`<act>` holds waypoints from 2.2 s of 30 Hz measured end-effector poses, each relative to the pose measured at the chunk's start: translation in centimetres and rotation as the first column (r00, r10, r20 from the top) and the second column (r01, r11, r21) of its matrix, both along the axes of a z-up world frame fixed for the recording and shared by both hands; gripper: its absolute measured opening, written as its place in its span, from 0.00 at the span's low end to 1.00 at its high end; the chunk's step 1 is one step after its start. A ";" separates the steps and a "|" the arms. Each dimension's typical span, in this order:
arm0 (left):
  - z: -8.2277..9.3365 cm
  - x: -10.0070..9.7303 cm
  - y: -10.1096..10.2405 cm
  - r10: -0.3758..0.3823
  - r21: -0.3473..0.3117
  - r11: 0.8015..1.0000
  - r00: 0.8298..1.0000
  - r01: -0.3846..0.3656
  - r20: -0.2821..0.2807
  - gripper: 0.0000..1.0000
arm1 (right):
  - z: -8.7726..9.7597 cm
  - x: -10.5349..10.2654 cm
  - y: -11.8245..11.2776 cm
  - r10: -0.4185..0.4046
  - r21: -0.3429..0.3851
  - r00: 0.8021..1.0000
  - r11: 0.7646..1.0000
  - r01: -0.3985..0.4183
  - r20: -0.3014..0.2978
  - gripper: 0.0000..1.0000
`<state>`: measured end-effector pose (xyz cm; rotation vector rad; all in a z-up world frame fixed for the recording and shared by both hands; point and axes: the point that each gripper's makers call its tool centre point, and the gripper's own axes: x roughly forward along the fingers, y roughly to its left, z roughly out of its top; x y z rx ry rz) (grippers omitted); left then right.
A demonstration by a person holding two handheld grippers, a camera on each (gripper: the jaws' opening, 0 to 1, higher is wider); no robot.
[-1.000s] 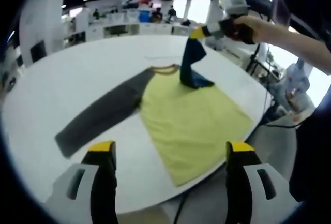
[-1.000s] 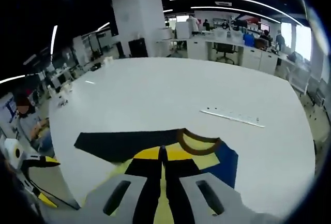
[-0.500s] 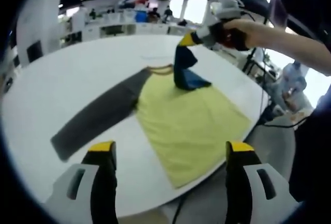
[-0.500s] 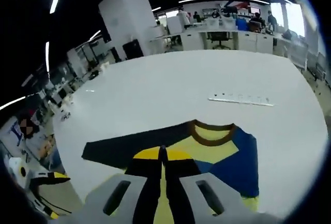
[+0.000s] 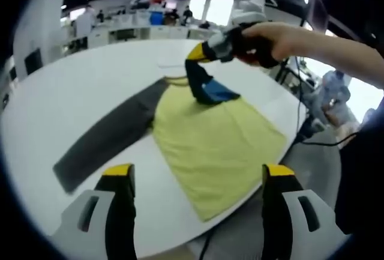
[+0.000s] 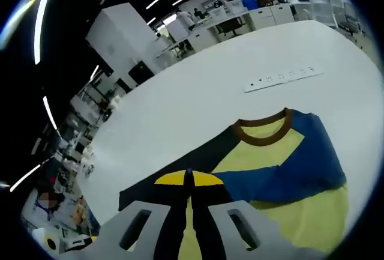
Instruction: Fold the garment on the visible template until the final outline fits inside the template.
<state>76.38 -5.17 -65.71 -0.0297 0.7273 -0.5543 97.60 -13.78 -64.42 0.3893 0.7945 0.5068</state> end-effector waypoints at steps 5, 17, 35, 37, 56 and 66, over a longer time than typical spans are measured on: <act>0.0 0.2 0.0 -0.010 -0.004 1.000 1.000 0.010 0.001 0.83 | -1.0 -0.5 1.0 -0.094 0.083 0.993 0.992 0.100 -0.074 0.02; -0.5 0.2 -0.2 -0.033 -0.012 0.999 0.999 0.033 -0.008 0.82 | -2.6 -0.7 3.0 -0.225 0.177 0.960 0.951 0.254 -0.166 0.02; -0.4 -0.1 0.9 -0.061 -0.015 0.998 0.998 0.061 -0.005 0.82 | -7.0 -0.9 5.6 -0.252 0.111 0.953 0.956 0.272 -0.170 0.02; -0.6 -0.1 1.0 -0.064 -0.016 0.998 0.998 0.064 -0.009 0.82 | -7.3 -0.7 5.6 -0.235 0.081 0.963 0.966 0.247 -0.133 0.02; -1.8 0.4 1.4 -0.086 0.002 0.996 0.996 0.086 -0.033 0.84 | -10.9 -1.6 6.4 -0.111 -0.072 0.989 0.992 0.103 -0.103 0.02; -2.1 0.1 2.0 -0.076 0.008 0.997 0.996 0.077 -0.046 0.85 | -12.3 -2.5 6.9 -0.040 -0.135 0.995 0.990 0.028 -0.094 0.02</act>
